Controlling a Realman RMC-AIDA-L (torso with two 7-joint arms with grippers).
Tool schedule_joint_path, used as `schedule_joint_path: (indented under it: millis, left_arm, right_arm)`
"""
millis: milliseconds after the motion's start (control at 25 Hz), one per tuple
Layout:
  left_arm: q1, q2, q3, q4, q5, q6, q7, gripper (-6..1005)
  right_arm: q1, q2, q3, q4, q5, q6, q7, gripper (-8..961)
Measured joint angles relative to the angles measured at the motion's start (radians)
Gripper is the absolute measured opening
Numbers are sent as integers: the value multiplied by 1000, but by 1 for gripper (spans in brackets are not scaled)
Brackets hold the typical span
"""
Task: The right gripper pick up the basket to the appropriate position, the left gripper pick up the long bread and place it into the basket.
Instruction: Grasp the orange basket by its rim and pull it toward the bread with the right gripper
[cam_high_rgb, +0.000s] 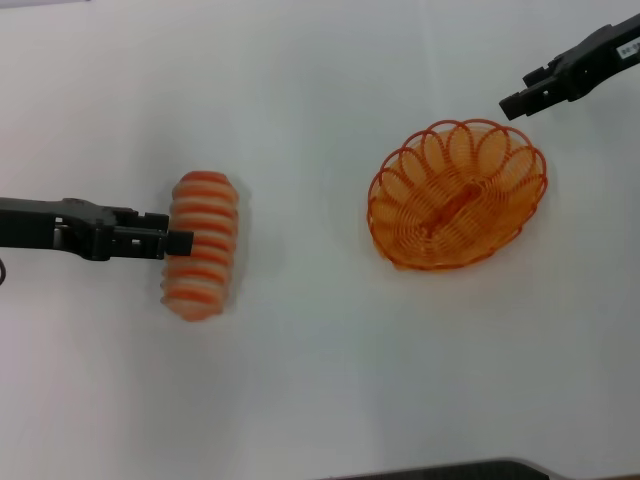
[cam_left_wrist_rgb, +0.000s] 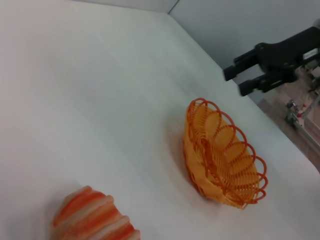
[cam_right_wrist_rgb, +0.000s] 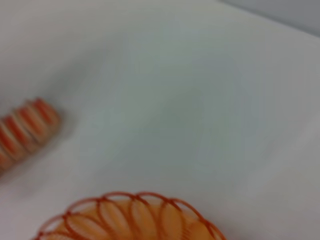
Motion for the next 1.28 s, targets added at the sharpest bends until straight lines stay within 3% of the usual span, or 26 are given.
schedule_joint_path:
  millis: [280, 1000, 1120, 1280]
  left_arm:
    - [0, -6, 0, 0, 0, -2, 0, 690]
    - [-3, -9, -6, -2, 0, -33, 2, 690]
    - [-3, -9, -8, -2, 0, -41, 2, 690]
    - [-3, -9, -8, -3, 0, -49, 4, 690]
  right_arm:
    - [6, 15, -125, 28, -60, 120, 63, 607]
    - [8, 27, -139, 220, -50, 290, 33, 587]
    - [9, 27, -139, 232, -50, 297, 33, 368]
    - [6, 21, -129, 231, -37, 292, 32, 293]
